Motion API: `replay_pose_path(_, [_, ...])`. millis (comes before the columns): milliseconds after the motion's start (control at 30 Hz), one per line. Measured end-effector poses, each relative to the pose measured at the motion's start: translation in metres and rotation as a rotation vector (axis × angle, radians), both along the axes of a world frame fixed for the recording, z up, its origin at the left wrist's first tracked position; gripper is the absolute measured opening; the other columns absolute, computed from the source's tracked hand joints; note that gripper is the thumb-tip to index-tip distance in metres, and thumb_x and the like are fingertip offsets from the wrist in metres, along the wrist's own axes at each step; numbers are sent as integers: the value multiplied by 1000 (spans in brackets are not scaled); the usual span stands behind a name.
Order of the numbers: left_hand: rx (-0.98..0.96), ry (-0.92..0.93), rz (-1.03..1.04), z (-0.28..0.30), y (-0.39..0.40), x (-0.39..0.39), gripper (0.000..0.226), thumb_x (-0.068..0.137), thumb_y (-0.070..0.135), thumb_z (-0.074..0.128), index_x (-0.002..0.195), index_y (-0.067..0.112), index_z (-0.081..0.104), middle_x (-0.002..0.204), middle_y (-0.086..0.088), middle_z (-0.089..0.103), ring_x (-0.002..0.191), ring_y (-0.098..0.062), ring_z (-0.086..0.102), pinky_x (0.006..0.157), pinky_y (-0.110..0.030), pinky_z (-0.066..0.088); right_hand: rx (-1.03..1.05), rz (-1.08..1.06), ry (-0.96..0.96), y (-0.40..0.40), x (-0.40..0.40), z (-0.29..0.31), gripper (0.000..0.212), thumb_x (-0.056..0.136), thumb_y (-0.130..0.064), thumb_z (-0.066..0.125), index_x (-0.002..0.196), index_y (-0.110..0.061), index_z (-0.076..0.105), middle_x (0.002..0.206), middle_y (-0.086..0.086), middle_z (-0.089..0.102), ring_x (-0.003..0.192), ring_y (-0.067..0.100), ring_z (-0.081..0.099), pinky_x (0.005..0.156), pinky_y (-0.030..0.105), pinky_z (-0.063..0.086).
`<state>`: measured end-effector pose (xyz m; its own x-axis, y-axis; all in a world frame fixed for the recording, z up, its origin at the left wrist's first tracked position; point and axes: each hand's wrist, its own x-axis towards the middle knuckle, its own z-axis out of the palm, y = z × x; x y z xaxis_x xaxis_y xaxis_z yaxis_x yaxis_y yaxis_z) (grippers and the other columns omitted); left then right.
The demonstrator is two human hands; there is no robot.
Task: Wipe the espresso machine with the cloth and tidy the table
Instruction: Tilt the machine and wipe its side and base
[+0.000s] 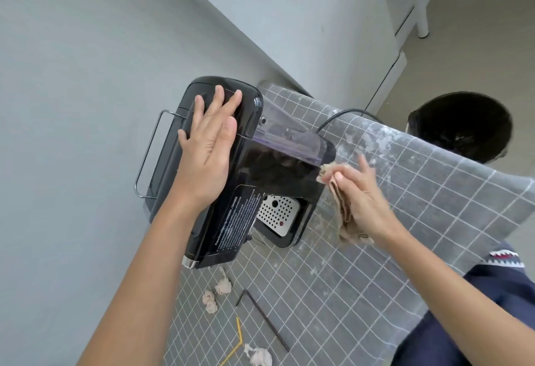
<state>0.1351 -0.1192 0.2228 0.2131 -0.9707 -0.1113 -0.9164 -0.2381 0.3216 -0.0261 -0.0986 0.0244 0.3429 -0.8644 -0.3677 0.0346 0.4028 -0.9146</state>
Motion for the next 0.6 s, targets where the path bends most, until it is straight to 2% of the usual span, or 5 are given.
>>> replay_pose_path(67, [-6, 11, 1, 0, -1, 1, 38, 103, 41, 25, 139, 50, 33, 157, 23, 15, 147, 1, -6, 115, -48, -14, -91, -149, 427, -10, -21, -9, 40, 93, -7, 45, 108, -36, 68, 165, 8, 6, 151, 36, -8, 118, 62, 0])
replay_pose_path(133, [0, 26, -1, 0, -1, 3, 39, 103, 42, 25, 140, 50, 33, 157, 24, 14, 147, 1, -7, 114, -48, -15, -295, -277, 557, -12, -30, -9, 42, 90, -2, 44, 118, -24, 65, 165, 13, 10, 152, 38, -4, 120, 61, 2])
replay_pose_path(367, [76, -31, -92, 5, 3, 11, 43, 104, 36, 27, 146, 45, 25, 160, 20, 6, 147, -1, -11, 117, -52, -14, -645, 525, 1010, 14, -8, -78, 67, 90, -63, 23, 145, -31, 45, 163, 16, 16, 147, 47, -6, 116, 62, -8])
replay_pose_path(467, [43, -40, -127, 4, 8, 11, 43, 104, 36, 23, 147, 42, 27, 161, 18, 9, 147, 1, -9, 117, -53, -14, -772, 430, 997, 11, -13, -88, 40, 83, -19, 63, 123, -20, 67, 147, 19, 48, 133, 49, 29, 101, 60, 27])
replay_pose_path(600, [-15, -9, -104, 0, 10, 8, 46, 104, 34, 13, 144, 38, 35, 160, 17, 15, 147, 1, -6, 116, -53, -17, -467, -118, 372, 1, -8, -32, 31, 98, -9, 53, 122, -23, 64, 127, -5, 66, 105, 15, 60, 92, 36, 50])
